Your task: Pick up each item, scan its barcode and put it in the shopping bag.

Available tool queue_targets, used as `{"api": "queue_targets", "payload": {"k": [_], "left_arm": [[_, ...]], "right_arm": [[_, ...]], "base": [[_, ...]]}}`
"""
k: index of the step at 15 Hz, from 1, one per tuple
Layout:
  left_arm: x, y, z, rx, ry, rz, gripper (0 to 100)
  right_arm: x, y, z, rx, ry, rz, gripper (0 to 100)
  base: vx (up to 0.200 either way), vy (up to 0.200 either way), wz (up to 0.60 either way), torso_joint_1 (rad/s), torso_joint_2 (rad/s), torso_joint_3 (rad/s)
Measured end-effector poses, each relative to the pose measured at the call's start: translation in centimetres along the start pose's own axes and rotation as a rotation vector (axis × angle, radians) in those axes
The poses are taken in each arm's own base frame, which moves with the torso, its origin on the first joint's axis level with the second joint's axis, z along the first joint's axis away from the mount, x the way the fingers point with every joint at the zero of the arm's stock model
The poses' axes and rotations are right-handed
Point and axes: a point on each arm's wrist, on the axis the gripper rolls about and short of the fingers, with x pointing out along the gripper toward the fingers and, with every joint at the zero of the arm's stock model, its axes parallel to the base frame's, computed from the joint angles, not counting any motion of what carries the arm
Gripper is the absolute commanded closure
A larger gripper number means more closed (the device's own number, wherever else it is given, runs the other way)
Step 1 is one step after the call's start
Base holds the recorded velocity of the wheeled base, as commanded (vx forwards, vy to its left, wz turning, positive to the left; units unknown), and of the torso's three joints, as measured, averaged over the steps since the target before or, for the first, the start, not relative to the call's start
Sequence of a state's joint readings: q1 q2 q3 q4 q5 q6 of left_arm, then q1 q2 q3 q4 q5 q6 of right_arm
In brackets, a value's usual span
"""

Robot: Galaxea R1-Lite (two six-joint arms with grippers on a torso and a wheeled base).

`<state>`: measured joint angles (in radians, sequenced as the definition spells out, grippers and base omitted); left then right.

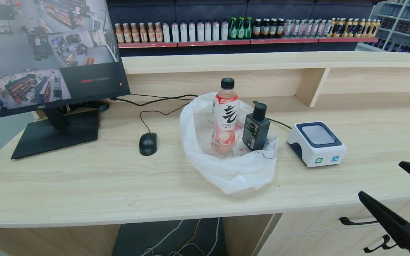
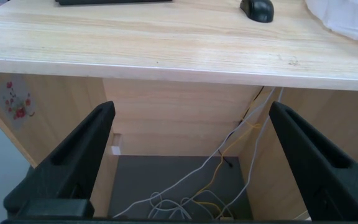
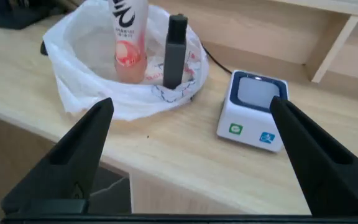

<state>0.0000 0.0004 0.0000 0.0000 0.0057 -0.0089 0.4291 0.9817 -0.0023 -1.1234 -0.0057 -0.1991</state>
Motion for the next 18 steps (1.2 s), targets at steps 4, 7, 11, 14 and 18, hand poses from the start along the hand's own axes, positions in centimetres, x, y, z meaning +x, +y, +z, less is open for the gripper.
{"api": "queue_targets", "payload": {"k": [4,7,11,14,18], "left_arm": [[0.0,0.0,0.0,0.000,0.000,0.000,0],[0.0,0.0,0.0,-0.001,0.000,0.000,0],[0.0,0.0,0.0,-0.001,0.000,0.000,0],[0.0,0.0,0.0,-0.001,0.000,0.000,0],[0.0,0.0,0.0,-0.001,0.000,0.000,0]], "right_arm": [[-6.0,0.4,-2.2,-0.046,0.194,0.041,0],[-10.3,0.9,-4.6,-0.078,0.319,0.062,0],[-12.3,1.2,-5.5,-0.048,0.236,-0.014,0],[-12.4,1.3,-5.8,0.052,0.224,-0.096,0],[-12.1,1.7,-5.8,0.042,0.289,-0.297,0]], "base": [[0.000,0.000,0.00,0.000,0.00,0.000],[0.000,0.000,0.00,0.000,0.00,0.000],[0.000,0.000,0.00,0.000,0.00,0.000],[0.000,0.000,0.00,0.000,0.00,0.000],[0.000,0.000,0.00,0.000,0.00,0.000]]}}
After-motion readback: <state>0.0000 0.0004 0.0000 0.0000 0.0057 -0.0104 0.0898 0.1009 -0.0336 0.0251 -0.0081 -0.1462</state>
